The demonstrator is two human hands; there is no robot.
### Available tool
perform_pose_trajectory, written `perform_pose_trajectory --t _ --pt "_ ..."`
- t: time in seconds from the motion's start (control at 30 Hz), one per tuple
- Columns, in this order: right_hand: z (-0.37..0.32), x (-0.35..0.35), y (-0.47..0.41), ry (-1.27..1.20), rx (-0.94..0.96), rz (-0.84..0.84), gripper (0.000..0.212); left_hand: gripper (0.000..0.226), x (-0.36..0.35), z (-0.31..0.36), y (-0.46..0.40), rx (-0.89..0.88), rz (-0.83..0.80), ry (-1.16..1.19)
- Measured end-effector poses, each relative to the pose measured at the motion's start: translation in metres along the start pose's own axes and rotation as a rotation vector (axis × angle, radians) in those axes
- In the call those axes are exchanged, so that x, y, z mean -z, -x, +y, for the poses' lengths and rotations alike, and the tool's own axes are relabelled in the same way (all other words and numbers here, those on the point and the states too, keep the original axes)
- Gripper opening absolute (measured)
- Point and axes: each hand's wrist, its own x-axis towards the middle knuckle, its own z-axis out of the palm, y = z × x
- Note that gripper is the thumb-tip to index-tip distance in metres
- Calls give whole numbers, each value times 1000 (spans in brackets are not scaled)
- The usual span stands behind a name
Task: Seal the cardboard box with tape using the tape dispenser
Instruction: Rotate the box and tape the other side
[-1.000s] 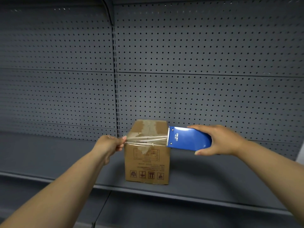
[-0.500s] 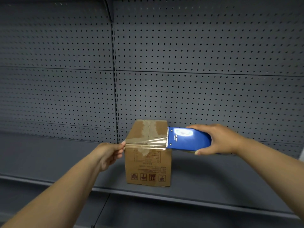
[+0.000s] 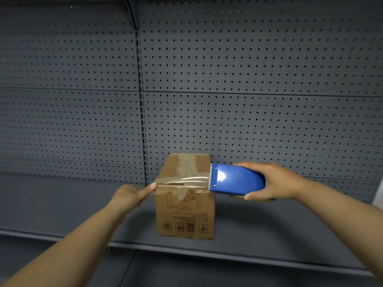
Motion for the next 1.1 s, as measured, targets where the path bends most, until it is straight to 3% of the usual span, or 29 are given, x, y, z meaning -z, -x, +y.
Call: perform_pose_trajectory --t 0.17,0.27,0.33,0.4,0.47,0.6,0.8,1.1 --pt "4 1 5 4 -13 8 78 52 26 -20 -11 20 166 -286" --pt "4 1 5 -1 -14 6 79 49 8 11 -7 -339 391 -366" --pt "4 1 4 -4 -16 2 78 46 -15 43 7 -662 296 -404" --pt "3 2 4 -7 -15 -5 75 51 -40 63 18 -799 71 -613" --pt "2 3 5 -18 -16 -18 71 65 -55 62 15 -822 -67 -799" --pt "7 -1 6 -85 -36 -42 71 88 -67 47 3 -858 -34 -926" --pt "13 -7 3 -106 -49 -65 69 96 -69 42 0 -830 -7 -908" --pt "15 -9 2 -120 -33 -81 70 85 -69 41 0 -819 -12 -902"
